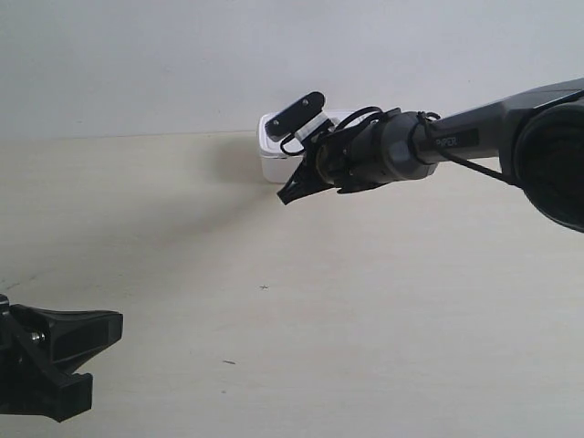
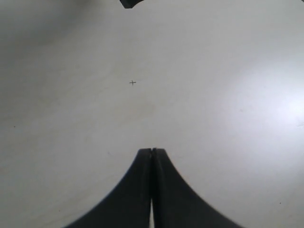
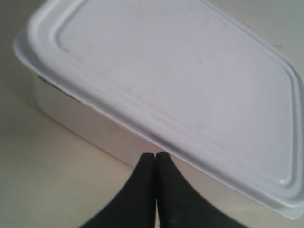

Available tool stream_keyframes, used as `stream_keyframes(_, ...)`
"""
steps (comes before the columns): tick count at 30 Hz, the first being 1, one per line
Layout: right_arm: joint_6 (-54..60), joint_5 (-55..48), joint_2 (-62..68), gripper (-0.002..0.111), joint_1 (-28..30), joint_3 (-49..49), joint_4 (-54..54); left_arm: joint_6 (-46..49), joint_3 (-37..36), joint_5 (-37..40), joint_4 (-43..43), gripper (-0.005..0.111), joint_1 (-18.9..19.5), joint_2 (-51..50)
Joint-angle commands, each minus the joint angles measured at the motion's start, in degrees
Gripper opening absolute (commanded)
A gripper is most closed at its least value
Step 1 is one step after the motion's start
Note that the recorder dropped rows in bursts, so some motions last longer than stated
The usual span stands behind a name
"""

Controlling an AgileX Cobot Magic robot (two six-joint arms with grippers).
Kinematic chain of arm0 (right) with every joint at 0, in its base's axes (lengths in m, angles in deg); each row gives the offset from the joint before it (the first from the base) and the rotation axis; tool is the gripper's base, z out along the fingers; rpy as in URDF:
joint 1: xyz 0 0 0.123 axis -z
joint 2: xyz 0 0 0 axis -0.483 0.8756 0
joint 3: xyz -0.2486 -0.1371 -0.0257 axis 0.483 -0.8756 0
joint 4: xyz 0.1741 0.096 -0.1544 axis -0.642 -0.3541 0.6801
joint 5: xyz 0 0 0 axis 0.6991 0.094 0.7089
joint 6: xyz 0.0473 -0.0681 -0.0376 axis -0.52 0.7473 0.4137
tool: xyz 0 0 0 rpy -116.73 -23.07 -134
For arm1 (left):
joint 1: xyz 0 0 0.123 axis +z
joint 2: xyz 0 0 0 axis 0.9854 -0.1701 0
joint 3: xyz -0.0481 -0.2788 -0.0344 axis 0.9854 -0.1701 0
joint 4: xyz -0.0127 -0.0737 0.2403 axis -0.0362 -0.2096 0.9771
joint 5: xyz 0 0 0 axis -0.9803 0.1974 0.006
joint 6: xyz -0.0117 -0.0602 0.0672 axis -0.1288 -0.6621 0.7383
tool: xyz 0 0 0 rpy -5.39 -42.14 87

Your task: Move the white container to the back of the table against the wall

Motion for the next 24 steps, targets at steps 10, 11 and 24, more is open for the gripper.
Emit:
stream_keyframes(10, 1.6, 0.8, 3.8, 0.0, 0.3, 6.2, 0.5, -0.2, -0.2, -0.2, -0.5, 0.0, 0.2, 0.4)
stream_keyframes(11, 1.7, 0.8, 3.8, 0.0, 0.3, 6.5, 0.5, -0.2, -0.2, -0.2, -0.5, 0.0, 0.2, 0.4)
stream_keyframes(24, 5.3, 0.3, 6.5, 0.0, 0.3, 9.8, 1.0, 0.2, -0.2, -0.2, -0.5, 0.0, 0.2, 0.4)
